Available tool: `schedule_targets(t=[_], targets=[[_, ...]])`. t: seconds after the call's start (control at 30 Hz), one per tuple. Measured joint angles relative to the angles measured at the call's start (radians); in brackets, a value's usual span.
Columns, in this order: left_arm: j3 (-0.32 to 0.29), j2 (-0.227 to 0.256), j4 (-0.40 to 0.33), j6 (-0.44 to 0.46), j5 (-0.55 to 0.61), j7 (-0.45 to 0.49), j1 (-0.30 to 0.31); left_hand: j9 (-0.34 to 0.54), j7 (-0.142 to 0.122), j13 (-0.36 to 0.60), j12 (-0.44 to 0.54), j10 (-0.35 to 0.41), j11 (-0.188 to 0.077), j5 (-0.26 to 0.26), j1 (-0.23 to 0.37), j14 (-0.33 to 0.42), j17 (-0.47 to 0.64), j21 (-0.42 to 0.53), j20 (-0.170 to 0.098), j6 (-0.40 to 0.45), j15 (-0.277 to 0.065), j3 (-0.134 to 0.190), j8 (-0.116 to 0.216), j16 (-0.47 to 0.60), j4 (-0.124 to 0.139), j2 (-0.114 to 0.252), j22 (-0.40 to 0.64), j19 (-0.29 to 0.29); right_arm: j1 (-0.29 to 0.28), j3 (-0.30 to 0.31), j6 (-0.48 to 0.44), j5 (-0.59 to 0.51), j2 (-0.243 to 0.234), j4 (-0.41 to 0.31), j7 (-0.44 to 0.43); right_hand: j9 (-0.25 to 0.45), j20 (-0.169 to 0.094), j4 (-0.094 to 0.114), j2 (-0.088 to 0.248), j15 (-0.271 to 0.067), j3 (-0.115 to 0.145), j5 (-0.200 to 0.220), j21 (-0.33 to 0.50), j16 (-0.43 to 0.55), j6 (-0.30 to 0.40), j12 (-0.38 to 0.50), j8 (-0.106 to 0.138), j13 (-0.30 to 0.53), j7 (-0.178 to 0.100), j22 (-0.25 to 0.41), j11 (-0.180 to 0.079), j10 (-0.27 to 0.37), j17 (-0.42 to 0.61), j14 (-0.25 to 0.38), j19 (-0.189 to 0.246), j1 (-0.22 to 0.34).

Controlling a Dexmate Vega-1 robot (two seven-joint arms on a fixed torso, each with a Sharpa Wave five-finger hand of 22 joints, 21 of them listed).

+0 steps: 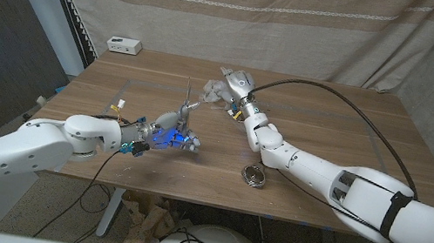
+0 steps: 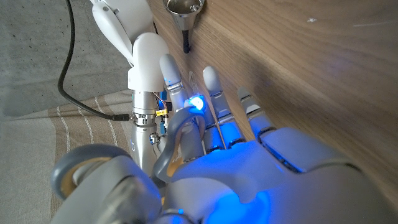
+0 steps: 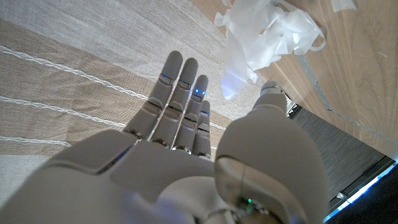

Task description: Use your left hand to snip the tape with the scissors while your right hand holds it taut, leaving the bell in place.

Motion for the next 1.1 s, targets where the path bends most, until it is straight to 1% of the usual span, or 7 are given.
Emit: schedule_targets(t=[0.33, 0.43, 0.57, 0.7, 0.8, 0.97, 1.1], targets=[[0.003, -0.002, 0.004, -0.001, 0.001, -0.003, -0.002, 0.0, 0.007, 0.0, 0.0, 0.006, 0.006, 0.0, 0.0, 0.0, -0.004, 0.0, 0.0, 0.007, 0.0, 0.0, 0.0, 0.007, 0.0, 0.0, 0.0, 0.0, 0.018, -0.024, -0.022, 0.019, 0.028, 0.052, 0.032, -0.014, 0.005, 0.004, 0.009, 0.004, 0.004, -0.008, 0.028, 0.0, 0.104, 0.01, 0.022, -0.071, -0.005, -0.011, -0.056, 0.145, 0.008, -0.021, -0.016, -0.008], [0.003, -0.002, 0.004, -0.002, 0.001, -0.003, -0.002, 0.0, 0.007, 0.0, 0.0, 0.006, 0.006, 0.0, 0.0, 0.0, -0.004, 0.0, 0.0, 0.007, 0.0, 0.0, 0.0, 0.007, 0.0, 0.0, 0.0, 0.0, 0.023, -0.029, -0.026, 0.025, 0.032, 0.061, 0.035, -0.022, 0.004, -0.004, 0.042, 0.002, 0.032, -0.019, 0.053, 0.01, 0.172, -0.005, 0.04, -0.123, -0.009, -0.014, -0.08, 0.212, 0.013, -0.017, -0.025, 0.026], [0.003, -0.003, 0.004, -0.005, 0.001, -0.003, -0.002, 0.005, 0.007, 0.0, 0.0, 0.006, 0.006, 0.0, 0.0, 0.0, -0.002, 0.0, 0.0, 0.007, 0.0, 0.0, 0.0, 0.014, 0.0, 0.0, 0.0, 0.0, 0.024, -0.034, -0.025, 0.037, 0.035, 0.068, 0.031, -0.028, 0.007, -0.022, 0.088, -0.007, 0.11, -0.036, 0.097, 0.02, 0.273, -0.021, 0.058, -0.203, -0.028, -0.011, -0.112, 0.31, 0.012, 0.042, -0.048, 0.119], [0.003, -0.004, 0.004, -0.006, 0.003, -0.004, -0.001, 0.005, 0.007, 0.0, 0.0, 0.006, 0.005, 0.0, 0.0, 0.0, -0.003, 0.0, 0.0, 0.007, 0.0, 0.0, 0.0, 0.014, 0.0, 0.0, 0.0, 0.0, 0.022, -0.031, -0.014, 0.051, 0.025, 0.053, 0.023, -0.028, 0.009, -0.007, 0.104, -0.02, 0.231, -0.076, 0.158, 0.02, 0.357, -0.043, 0.064, -0.273, -0.053, 0.008, -0.131, 0.384, 0.01, 0.089, -0.088, 0.216], [0.003, -0.004, 0.004, -0.007, 0.004, -0.004, -0.002, 0.005, 0.007, 0.0, 0.0, 0.006, 0.005, 0.0, 0.0, 0.0, -0.005, 0.0, 0.0, 0.007, 0.0, 0.0, 0.0, 0.014, 0.0, 0.0, 0.0, 0.0, 0.015, -0.021, -0.003, 0.064, 0.016, 0.038, 0.018, -0.028, 0.01, 0.007, 0.103, -0.028, 0.294, -0.116, 0.2, 0.02, 0.396, -0.054, 0.064, -0.304, -0.069, 0.024, -0.135, 0.411, 0.01, 0.112, -0.111, 0.259], [0.003, -0.004, 0.004, -0.007, 0.006, -0.005, -0.002, 0.005, 0.007, 0.0, 0.0, 0.005, 0.005, 0.006, 0.0, 0.0, -0.005, 0.0, 0.0, 0.007, 0.0, 0.0, 0.0, 0.015, 0.0, 0.0, 0.0, 0.0, -0.003, 0.01, 0.019, 0.096, -0.004, 0.004, 0.0, -0.024, 0.013, 0.019, 0.099, -0.033, 0.35, -0.161, 0.252, 0.02, 0.414, -0.055, 0.055, -0.308, -0.076, 0.045, -0.121, 0.433, 0.013, 0.128, -0.138, 0.296], [0.003, -0.004, 0.003, -0.007, 0.007, -0.005, -0.002, 0.005, 0.007, 0.0, 0.0, 0.005, 0.005, 0.008, 0.0, 0.0, -0.005, 0.0, 0.0, 0.007, 0.0, 0.0, 0.0, 0.015, 0.0, 0.0, 0.0, 0.0, -0.025, 0.049, 0.04, 0.13, -0.026, -0.036, -0.024, -0.016, 0.014, 0.033, 0.099, -0.037, 0.372, -0.184, 0.284, 0.02, 0.421, -0.038, 0.045, -0.284, -0.069, 0.056, -0.126, 0.439, 0.017, 0.132, -0.154, 0.309]])
